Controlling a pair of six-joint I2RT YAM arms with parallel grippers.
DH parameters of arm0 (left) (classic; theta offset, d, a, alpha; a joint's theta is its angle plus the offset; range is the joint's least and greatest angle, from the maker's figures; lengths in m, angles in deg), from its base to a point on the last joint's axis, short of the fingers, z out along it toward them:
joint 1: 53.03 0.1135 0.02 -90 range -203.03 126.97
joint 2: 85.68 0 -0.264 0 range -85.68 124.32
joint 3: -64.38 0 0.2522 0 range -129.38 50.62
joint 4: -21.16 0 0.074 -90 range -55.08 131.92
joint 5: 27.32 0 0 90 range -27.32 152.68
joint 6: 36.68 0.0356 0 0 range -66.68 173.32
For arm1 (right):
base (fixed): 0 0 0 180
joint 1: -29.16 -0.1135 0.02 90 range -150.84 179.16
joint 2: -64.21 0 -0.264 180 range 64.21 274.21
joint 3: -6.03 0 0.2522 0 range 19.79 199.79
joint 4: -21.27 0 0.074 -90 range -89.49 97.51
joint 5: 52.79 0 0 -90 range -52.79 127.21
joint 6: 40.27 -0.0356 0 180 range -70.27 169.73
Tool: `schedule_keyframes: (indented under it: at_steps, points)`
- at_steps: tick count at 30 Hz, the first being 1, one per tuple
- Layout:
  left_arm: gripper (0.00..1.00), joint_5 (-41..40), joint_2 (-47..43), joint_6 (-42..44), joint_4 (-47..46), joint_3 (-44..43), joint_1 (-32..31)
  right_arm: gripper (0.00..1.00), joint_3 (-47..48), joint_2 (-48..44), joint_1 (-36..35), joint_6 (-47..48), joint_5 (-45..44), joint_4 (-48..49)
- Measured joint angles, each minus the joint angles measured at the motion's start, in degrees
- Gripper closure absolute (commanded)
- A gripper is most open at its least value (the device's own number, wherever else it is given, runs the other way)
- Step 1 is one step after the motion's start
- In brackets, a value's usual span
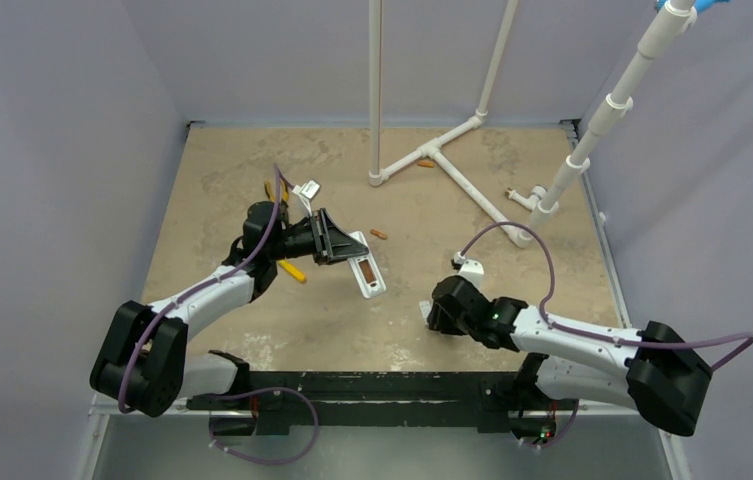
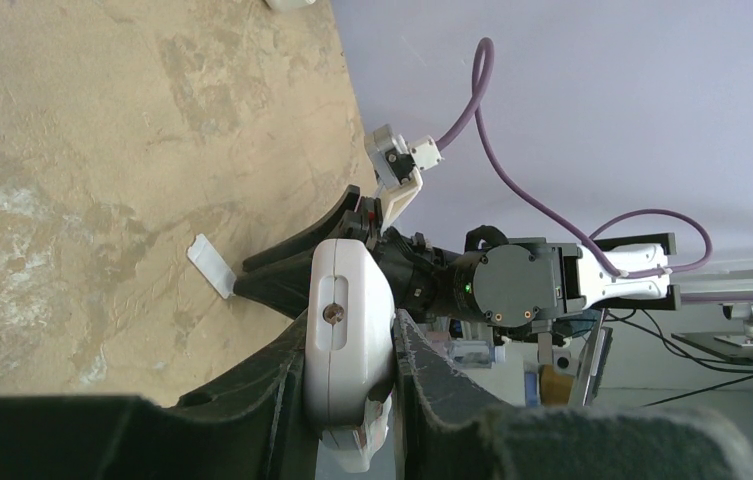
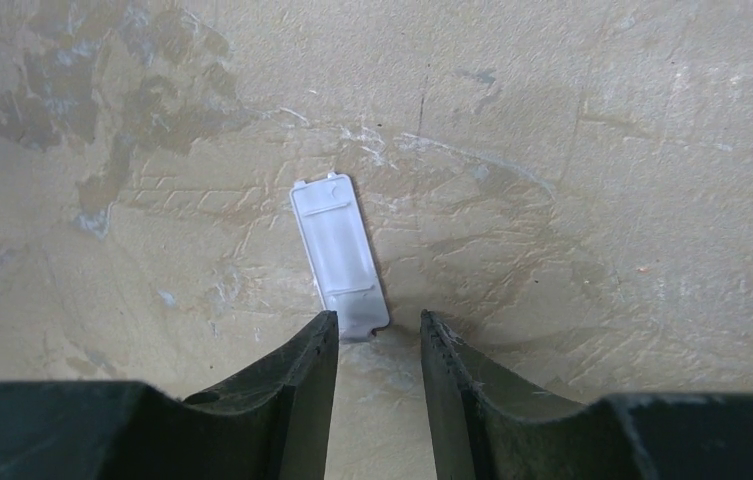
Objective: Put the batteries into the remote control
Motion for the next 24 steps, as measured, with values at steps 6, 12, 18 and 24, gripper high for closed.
schedule_keyframes:
  at_steps: [6,12,18,24]
  points:
    - [1.00,0.00,0.00,0.00,0.00,0.00,0.00,0.66,-0.17,0.63,0.76,0.87,1.79,2.36]
    - [1.00,0.00,0.00,0.00,0.00,0.00,0.00,0.67,2.23,3.96,0.76,1.92,1.77,0.85]
    - [1.00,-0.02,0.00,0.00,-0.09,0.00,0.00,0.71,5.64,7.69,0.70,3.74,1.22,-2.40]
    - [1.00,-0.02,0.00,-0.04,-0.66,0.00,0.00,0.71,7.15,10.01,0.59,4.85,1.22,-3.63]
